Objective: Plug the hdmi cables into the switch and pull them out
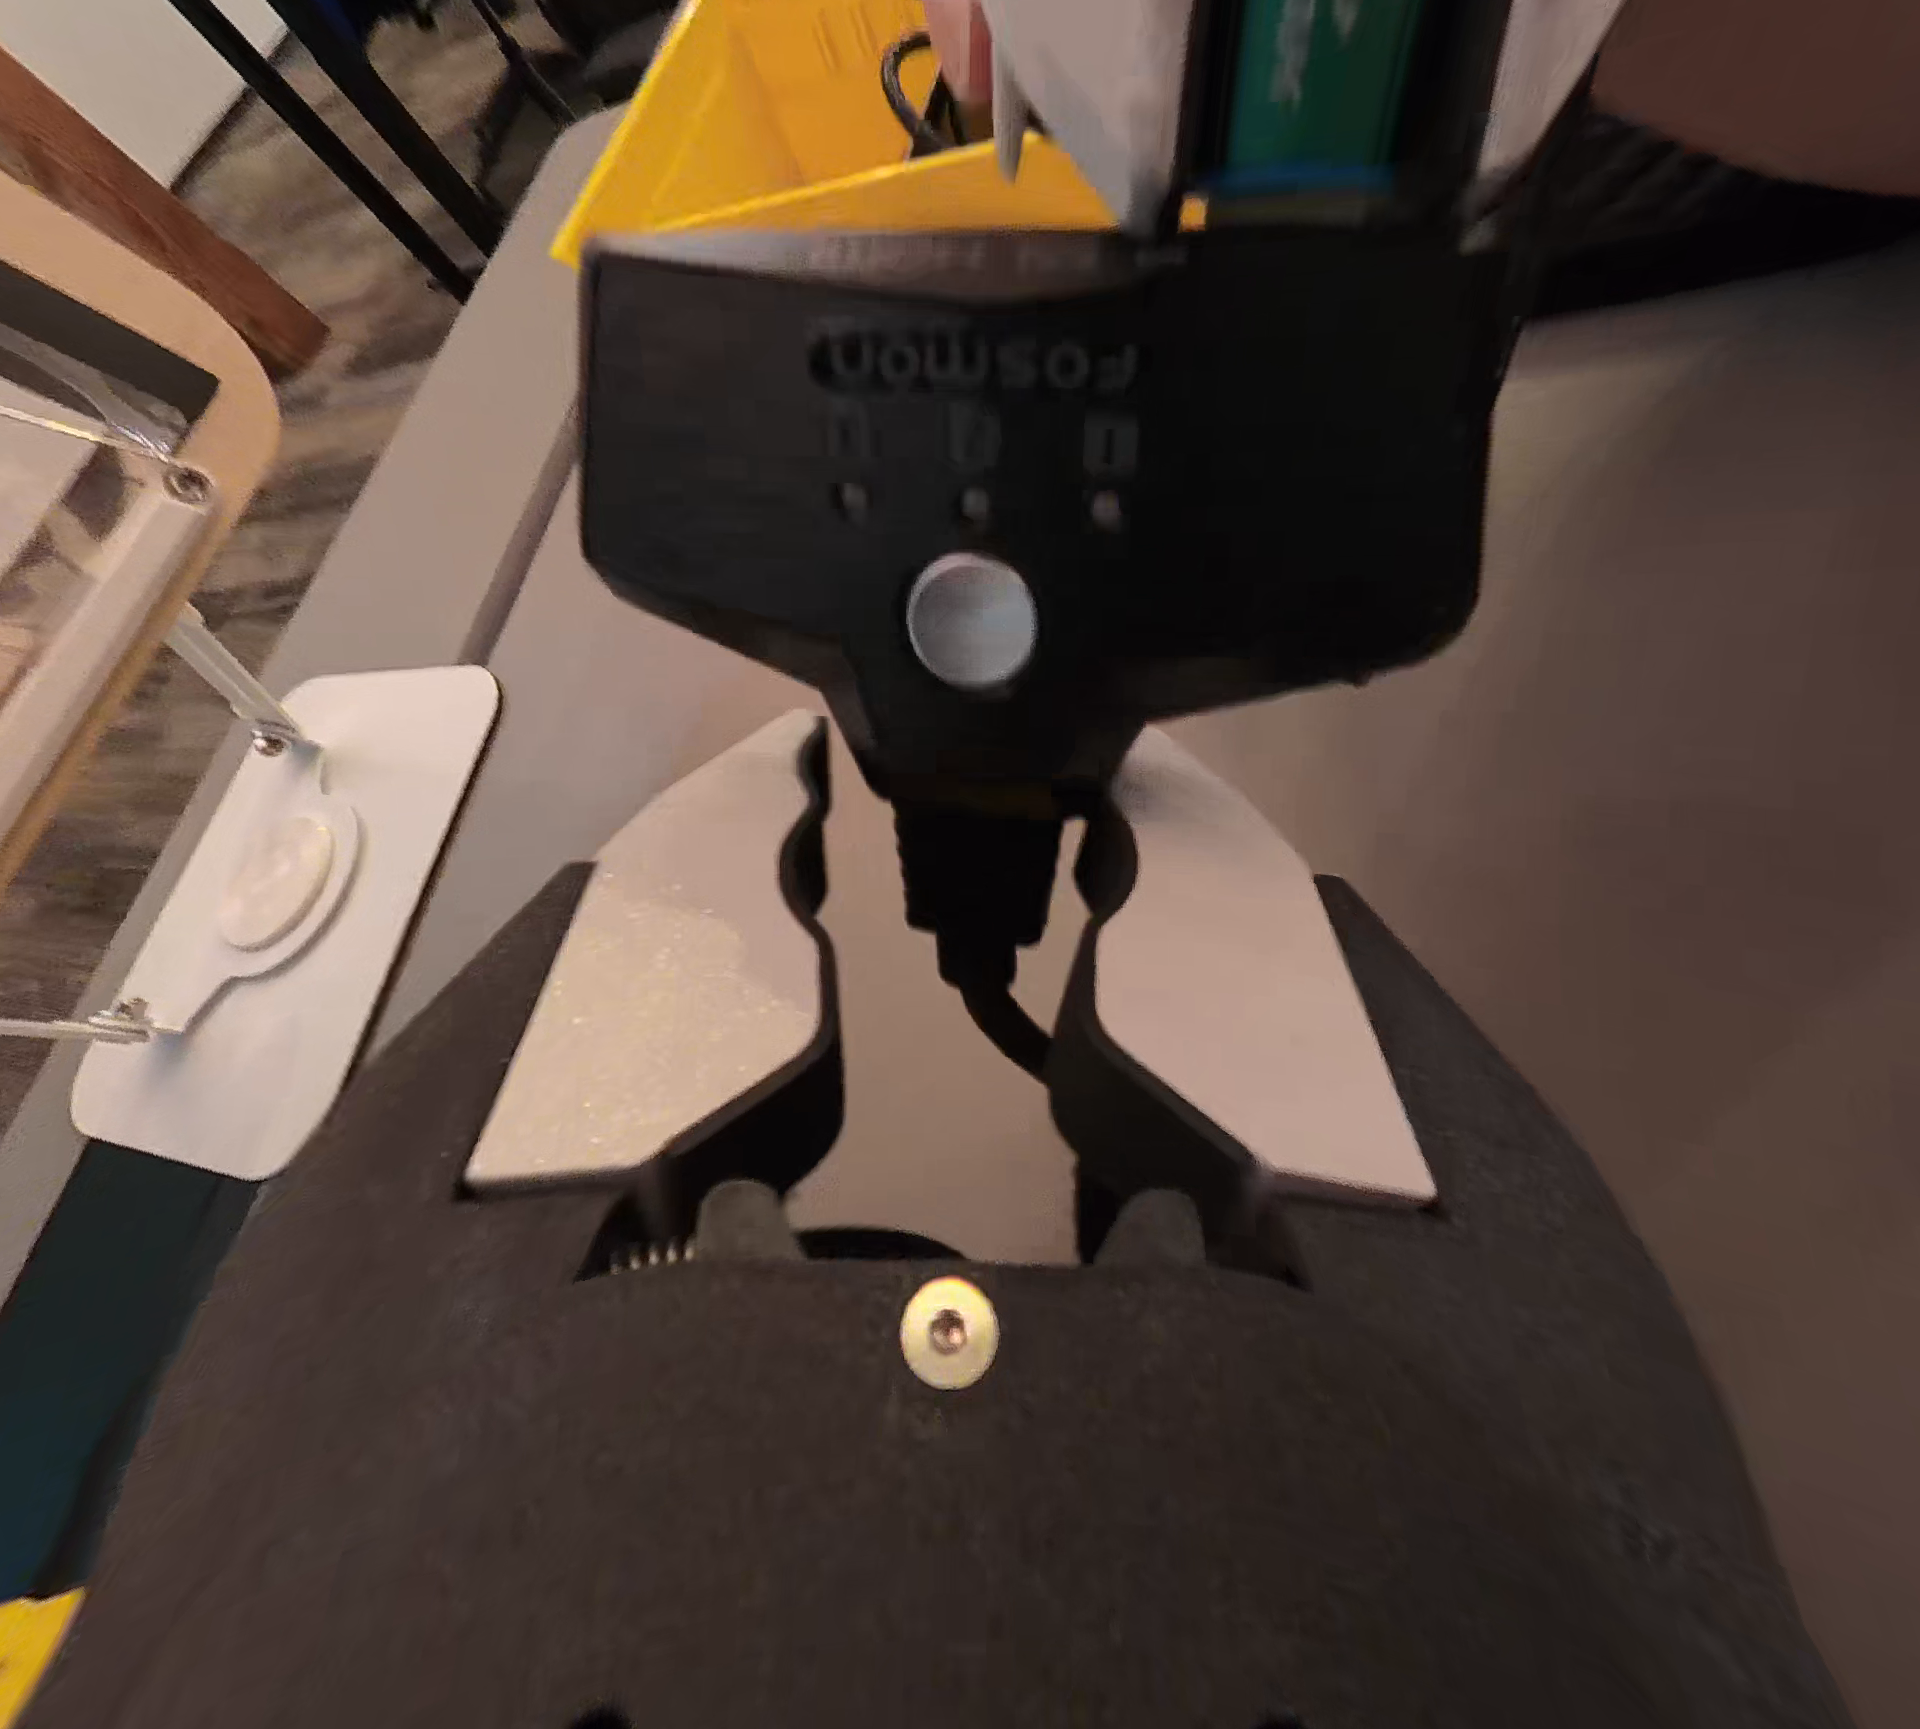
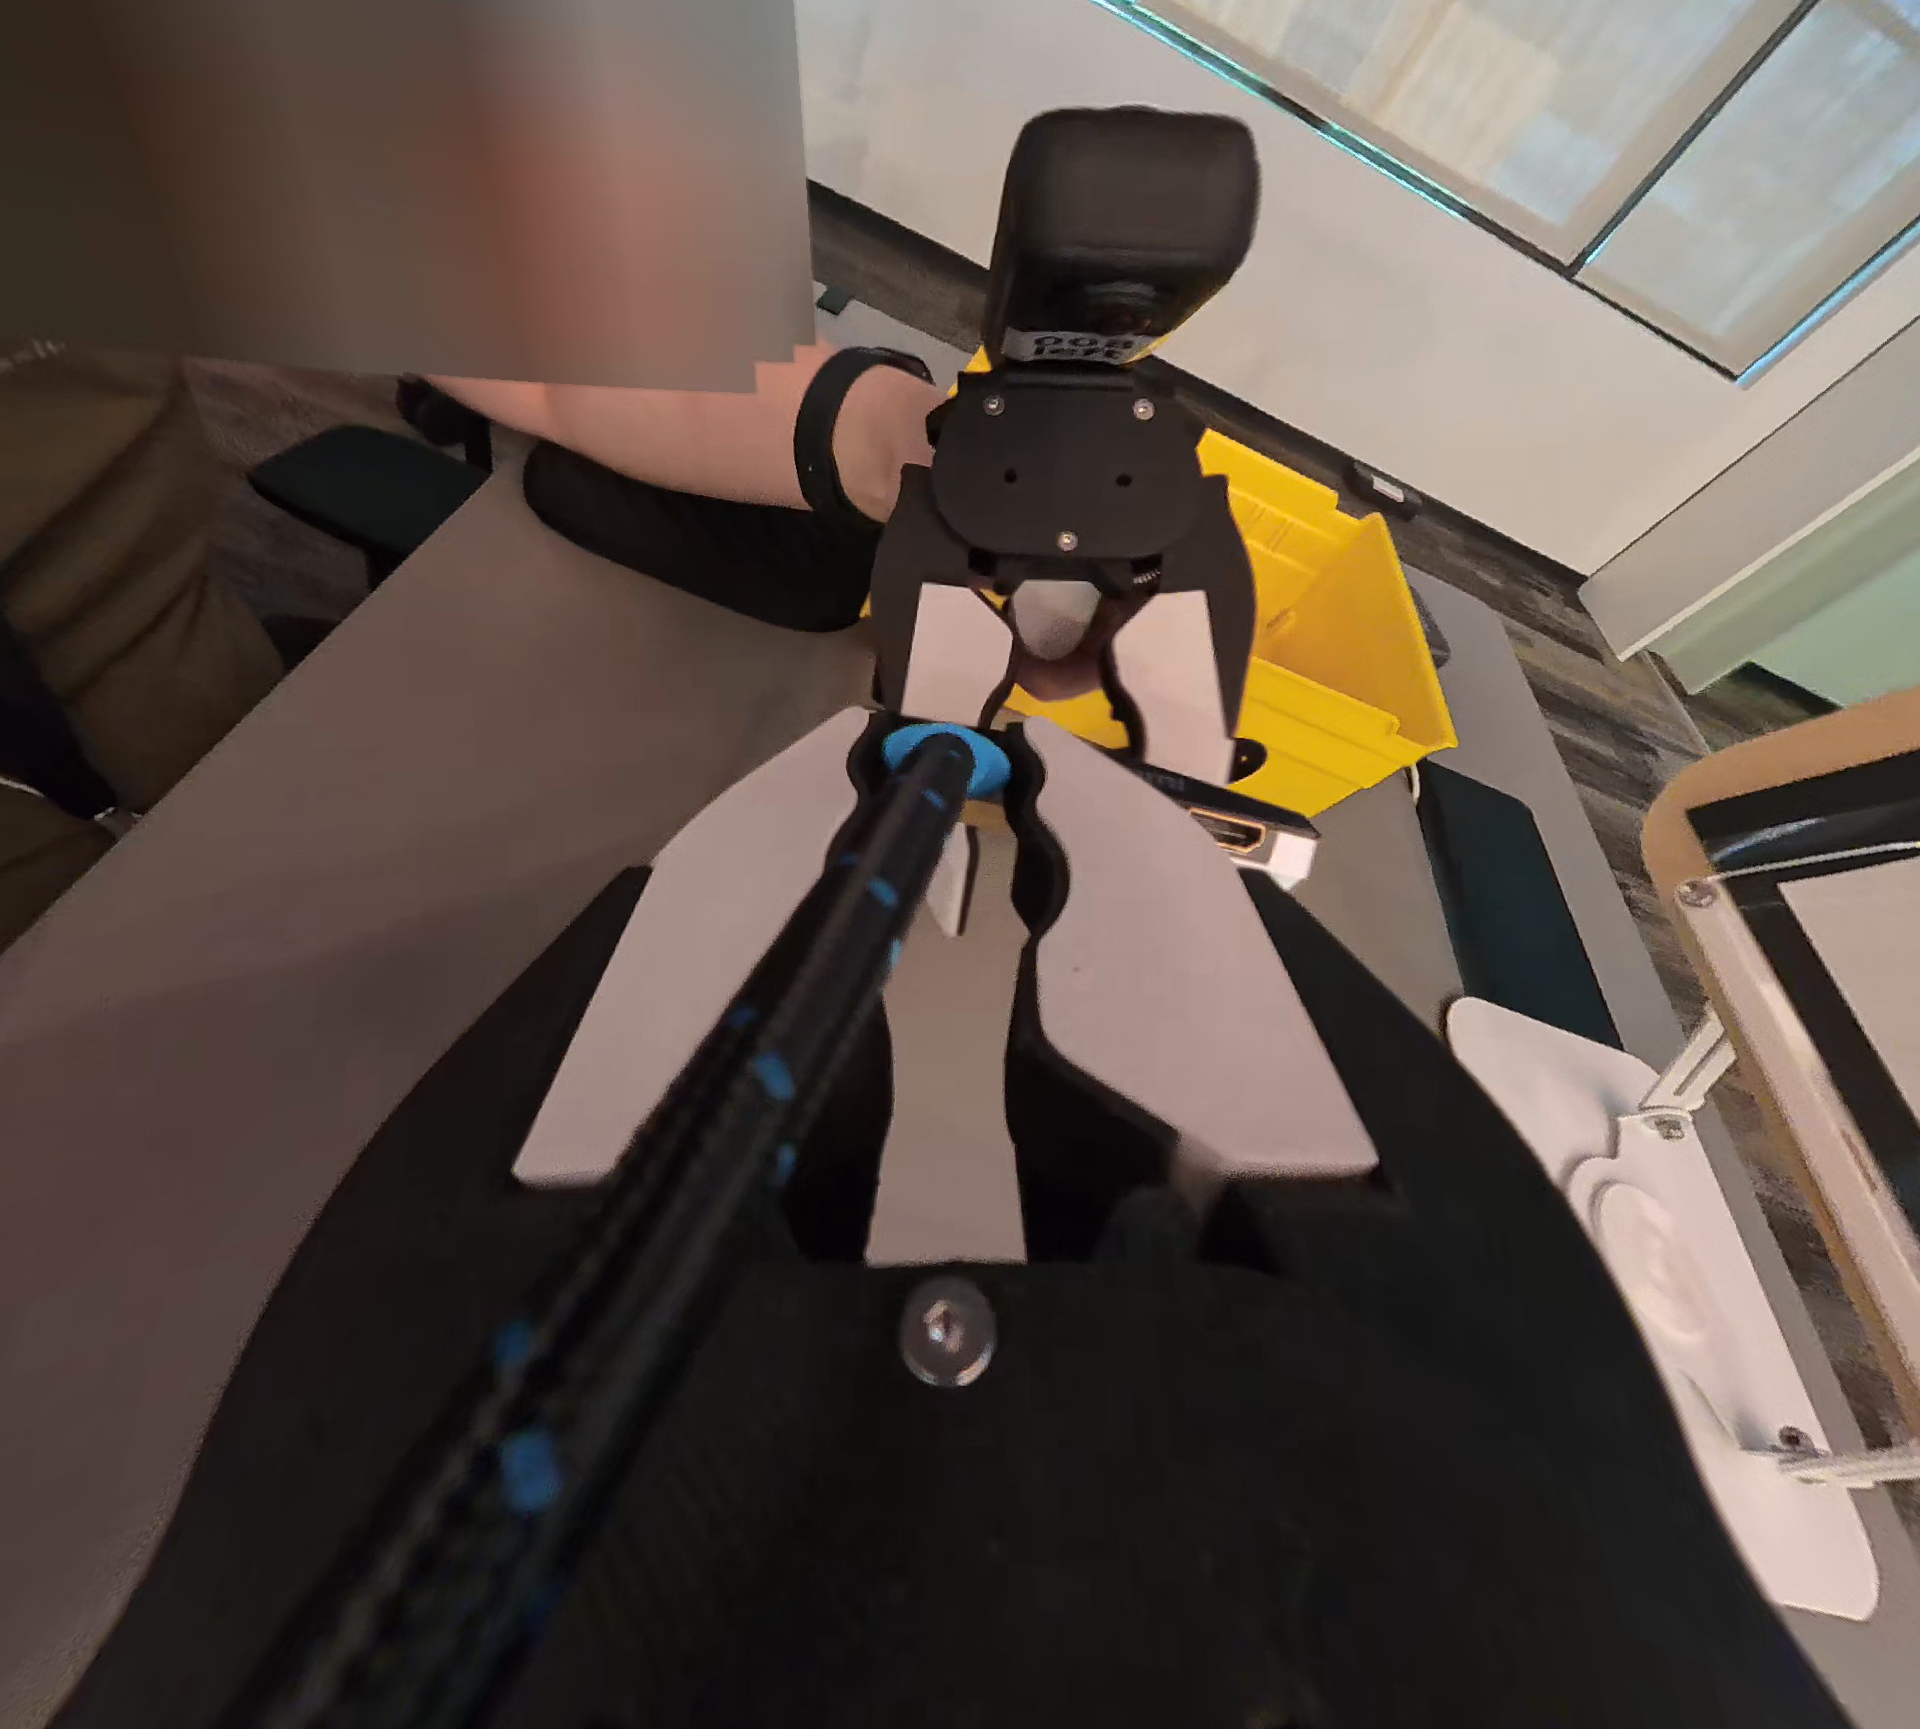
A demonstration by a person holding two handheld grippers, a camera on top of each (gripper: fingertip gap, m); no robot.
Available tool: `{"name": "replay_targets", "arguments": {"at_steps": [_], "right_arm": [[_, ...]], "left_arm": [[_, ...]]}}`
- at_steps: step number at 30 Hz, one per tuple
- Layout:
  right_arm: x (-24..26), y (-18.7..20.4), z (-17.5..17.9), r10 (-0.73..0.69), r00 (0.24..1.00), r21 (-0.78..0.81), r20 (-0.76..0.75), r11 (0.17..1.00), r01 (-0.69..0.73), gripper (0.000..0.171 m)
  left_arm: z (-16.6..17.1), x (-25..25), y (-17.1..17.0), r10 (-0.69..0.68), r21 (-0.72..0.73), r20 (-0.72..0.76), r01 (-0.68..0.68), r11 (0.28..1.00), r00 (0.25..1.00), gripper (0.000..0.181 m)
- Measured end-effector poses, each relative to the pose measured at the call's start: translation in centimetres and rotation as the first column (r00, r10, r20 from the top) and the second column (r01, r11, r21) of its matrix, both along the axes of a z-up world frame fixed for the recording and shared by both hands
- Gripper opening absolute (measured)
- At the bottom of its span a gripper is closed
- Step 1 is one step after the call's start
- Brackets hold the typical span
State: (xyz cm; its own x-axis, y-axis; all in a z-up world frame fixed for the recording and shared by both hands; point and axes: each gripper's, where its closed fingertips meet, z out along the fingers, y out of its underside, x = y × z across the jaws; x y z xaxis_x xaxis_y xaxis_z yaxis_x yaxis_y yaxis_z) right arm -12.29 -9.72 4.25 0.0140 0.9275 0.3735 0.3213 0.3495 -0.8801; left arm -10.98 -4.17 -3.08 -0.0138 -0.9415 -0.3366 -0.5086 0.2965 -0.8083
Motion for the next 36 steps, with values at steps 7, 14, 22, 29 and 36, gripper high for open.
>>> {"name": "replay_targets", "arguments": {"at_steps": [7,14,22,29,36], "right_arm": [[-0.1,0.1,-0.5,-0.001,1.0,0.031,0.027,1.0,0.0,0.022],[0.4,1.0,-1.0,-0.031,0.999,-0.012,0.026,0.999,0.031,0.022],[0.3,0.9,0.1,-0.007,0.998,-0.009,-0.057,1.0,0.006,0.022],[7.7,-1.7,9.6,0.073,0.868,-0.021,-0.492,0.995,-0.096,0.022],[7.6,1.1,7.4,-0.093,0.958,0.025,-0.27,0.994,0.103,0.022]], "left_arm": [[-1.3,1.0,0.3,0.026,0.049,-0.008,-0.026,0.998,1.0,0.027],[-2.0,-0.2,1.0,0.043,0.035,-0.126,-0.039,0.999,0.991,0.022],[-0.9,-0.9,0.6,0.035,0.011,-0.149,-0.034,0.999,0.988,0.02],[-3.4,-6.1,5.5,0.228,0.157,-0.283,-0.189,0.969,0.932,0.02],[2.9,-3.2,1.3,0.096,0.101,-0.098,-0.086,0.991,0.991,0.02]]}}
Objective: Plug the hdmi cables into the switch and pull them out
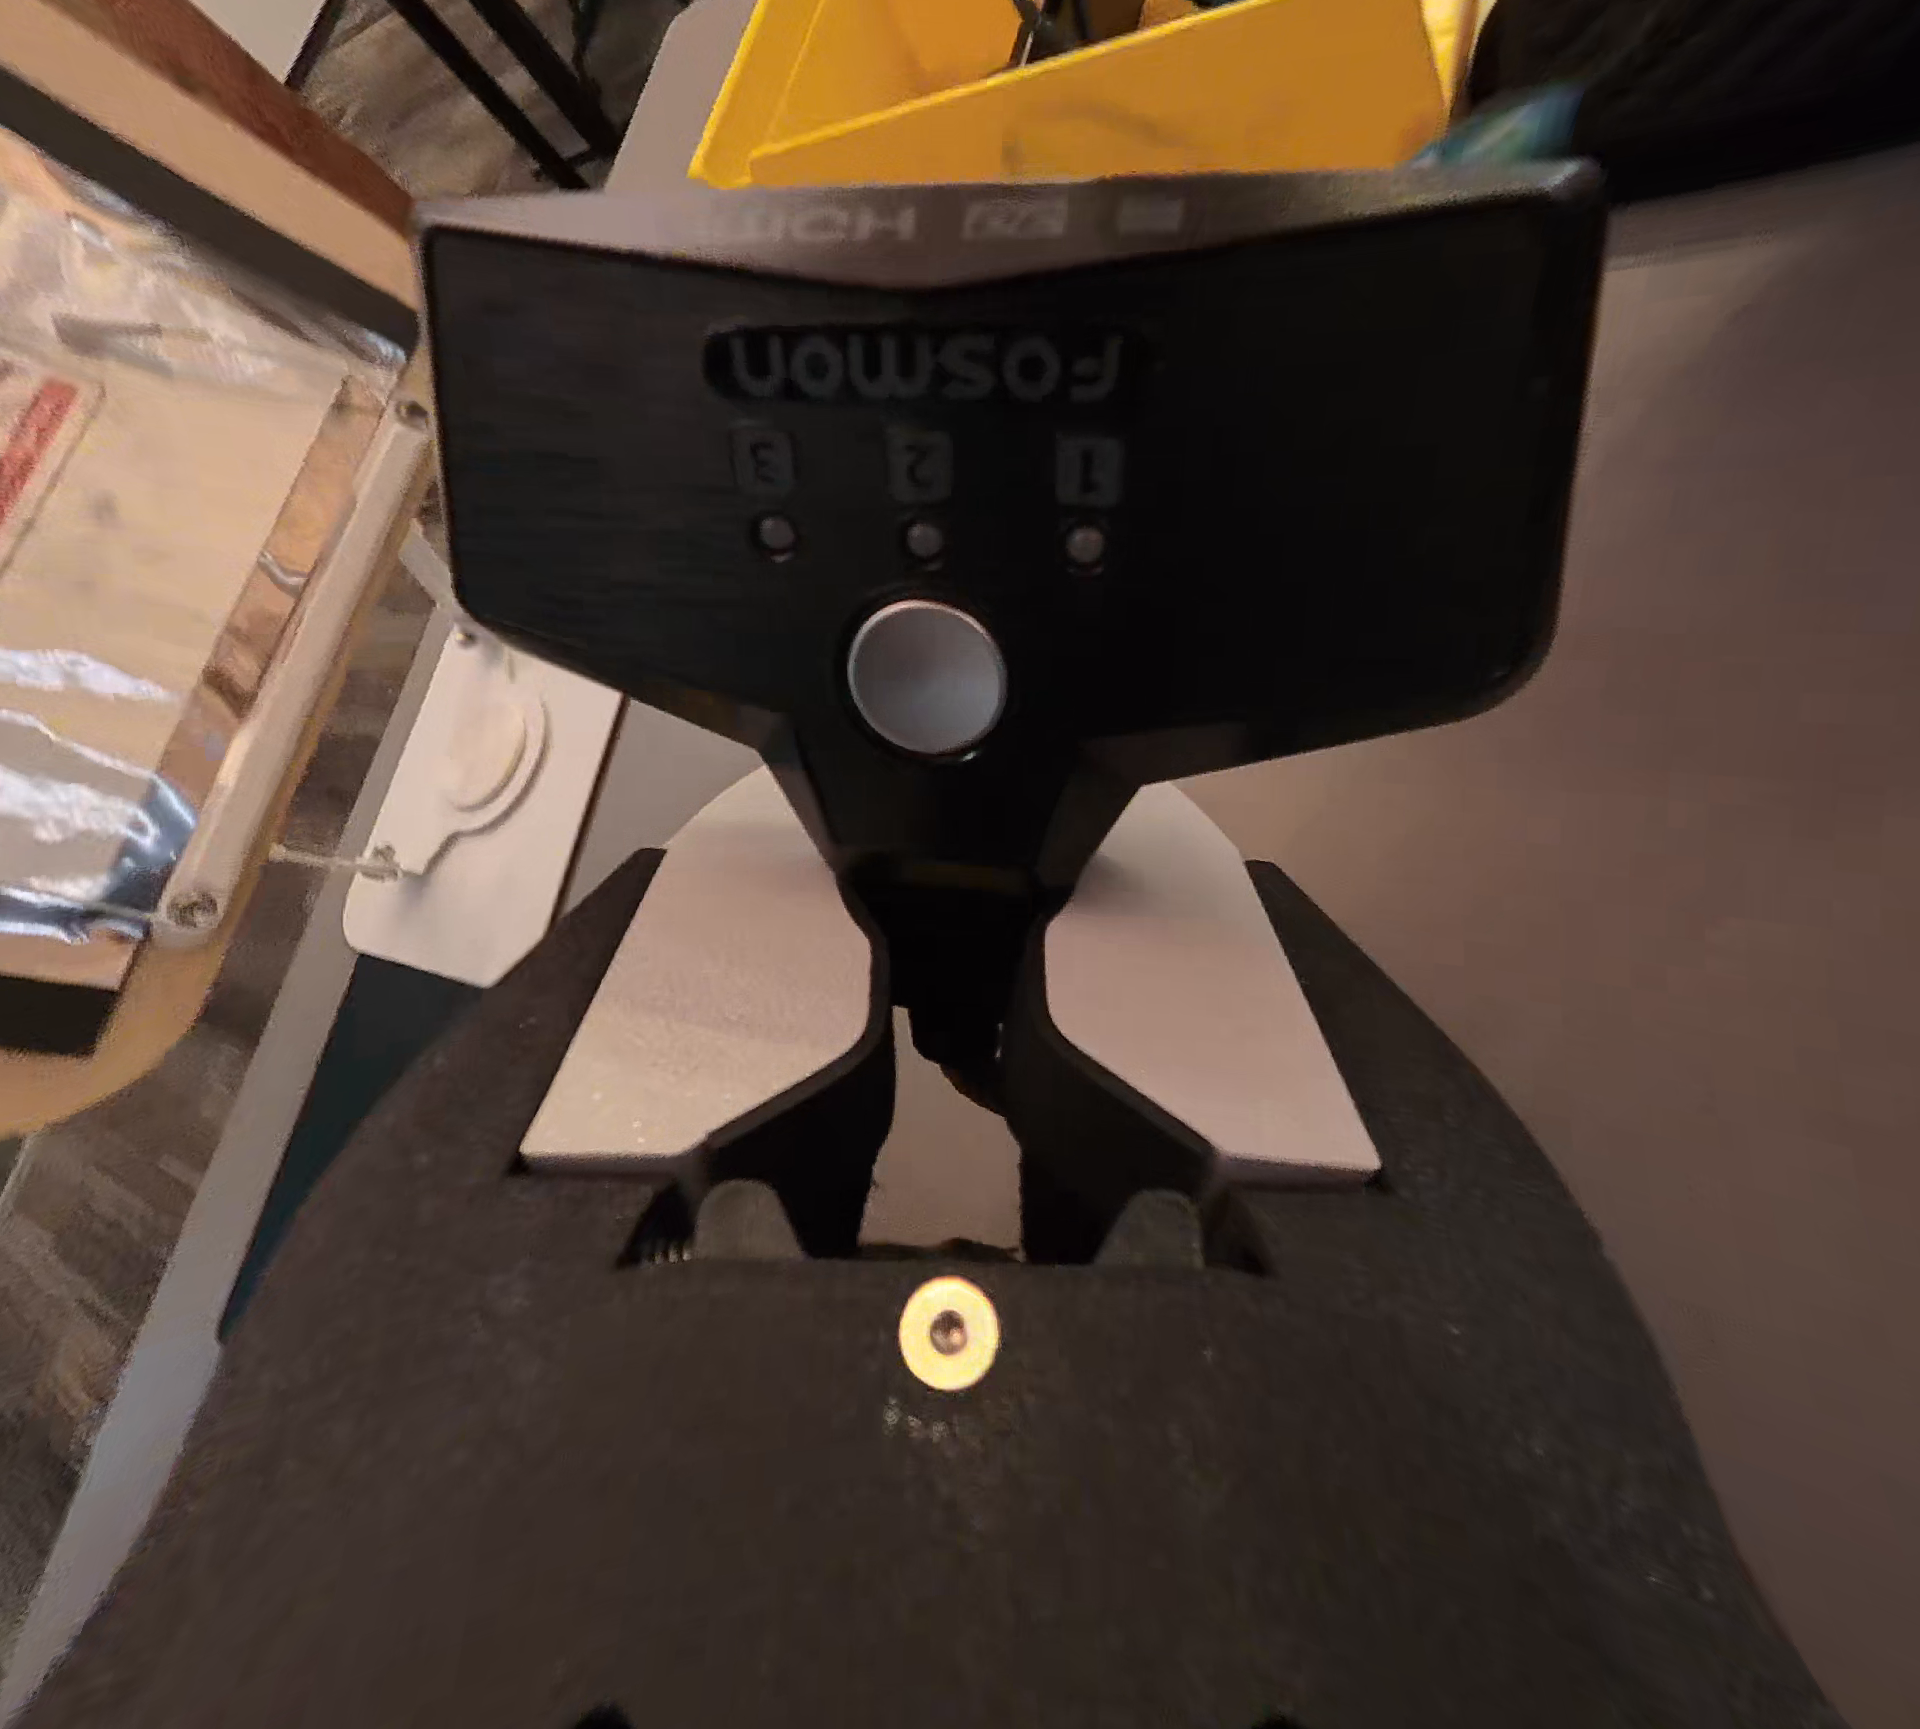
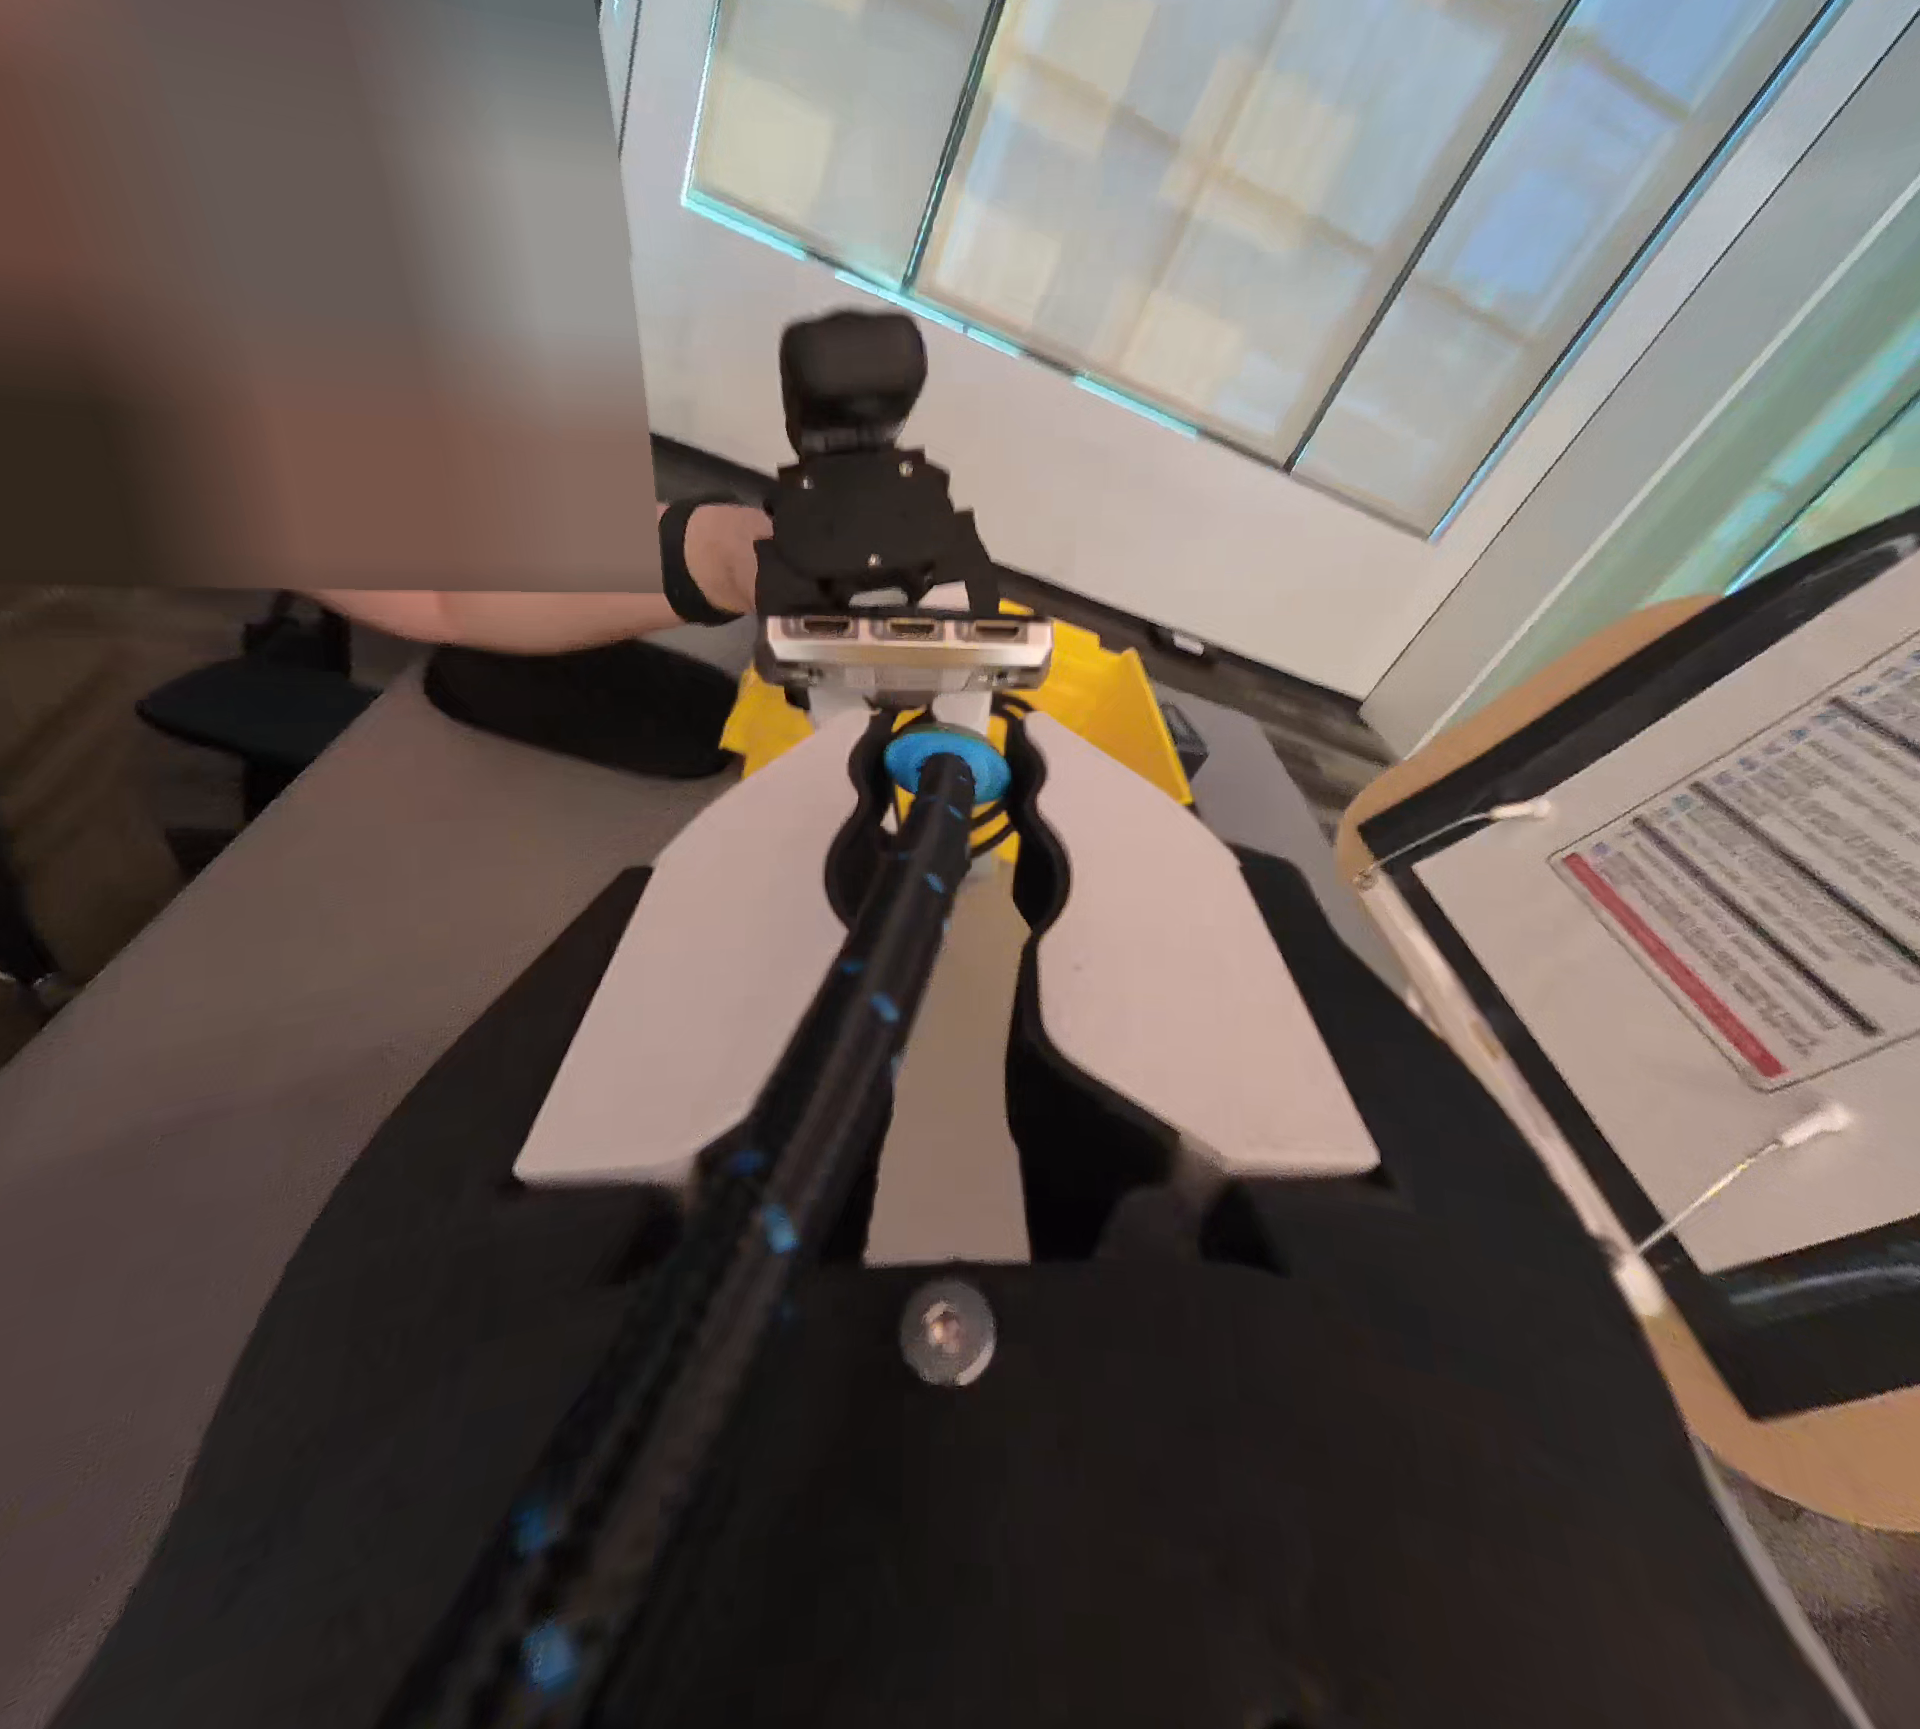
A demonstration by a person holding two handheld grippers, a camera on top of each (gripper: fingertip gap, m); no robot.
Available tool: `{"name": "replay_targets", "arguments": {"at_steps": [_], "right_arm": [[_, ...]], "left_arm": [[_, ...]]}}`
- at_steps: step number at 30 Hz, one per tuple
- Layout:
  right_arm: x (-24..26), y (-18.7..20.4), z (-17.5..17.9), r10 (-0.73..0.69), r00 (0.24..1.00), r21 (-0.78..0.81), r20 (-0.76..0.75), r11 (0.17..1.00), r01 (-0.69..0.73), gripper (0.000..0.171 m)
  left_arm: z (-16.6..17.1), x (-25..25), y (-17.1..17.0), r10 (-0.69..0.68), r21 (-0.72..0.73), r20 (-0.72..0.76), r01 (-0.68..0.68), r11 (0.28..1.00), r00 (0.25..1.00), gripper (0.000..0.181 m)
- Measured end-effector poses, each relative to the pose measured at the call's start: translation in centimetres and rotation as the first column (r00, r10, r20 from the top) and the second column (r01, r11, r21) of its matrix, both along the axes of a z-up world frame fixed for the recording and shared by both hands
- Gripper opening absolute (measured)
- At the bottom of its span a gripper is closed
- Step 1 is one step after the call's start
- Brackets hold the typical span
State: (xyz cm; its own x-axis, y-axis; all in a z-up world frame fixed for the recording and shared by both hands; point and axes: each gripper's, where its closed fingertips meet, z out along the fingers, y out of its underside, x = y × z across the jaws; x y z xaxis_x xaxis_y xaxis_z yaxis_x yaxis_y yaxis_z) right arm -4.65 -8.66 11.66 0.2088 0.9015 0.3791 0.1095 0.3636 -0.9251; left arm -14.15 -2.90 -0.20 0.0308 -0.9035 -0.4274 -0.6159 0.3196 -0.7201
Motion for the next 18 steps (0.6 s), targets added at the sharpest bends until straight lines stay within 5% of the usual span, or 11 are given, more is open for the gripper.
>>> {"name": "replay_targets", "arguments": {"at_steps": [4,10,15,18], "right_arm": [[0.3,2.7,-2.6,-0.134,0.985,-0.054,0.111,0.989,0.14,0.022],[4.7,5.8,-1.7,-0.365,0.926,-0.088,0.091,0.924,0.373,0.022],[13.7,6.7,-2.2,-0.62,0.755,-0.211,0.215,0.725,0.656,0.022],[19.9,5.8,-4.3,-0.715,0.616,-0.409,0.332,0.479,0.777,0.022]], "left_arm": [[0.3,1.0,0.0,-0.01,0.013,-0.014,0.01,1.0,1.0,0.02],[-0.2,1.3,0.0,-0.026,0.022,-0.044,0.027,0.999,0.999,0.02],[-0.7,1.2,-0.2,-0.03,0.03,-0.067,0.032,0.999,0.997,0.02],[-1.1,1.4,-0.3,-0.038,0.03,-0.088,0.04,0.999,0.995,0.02]]}}
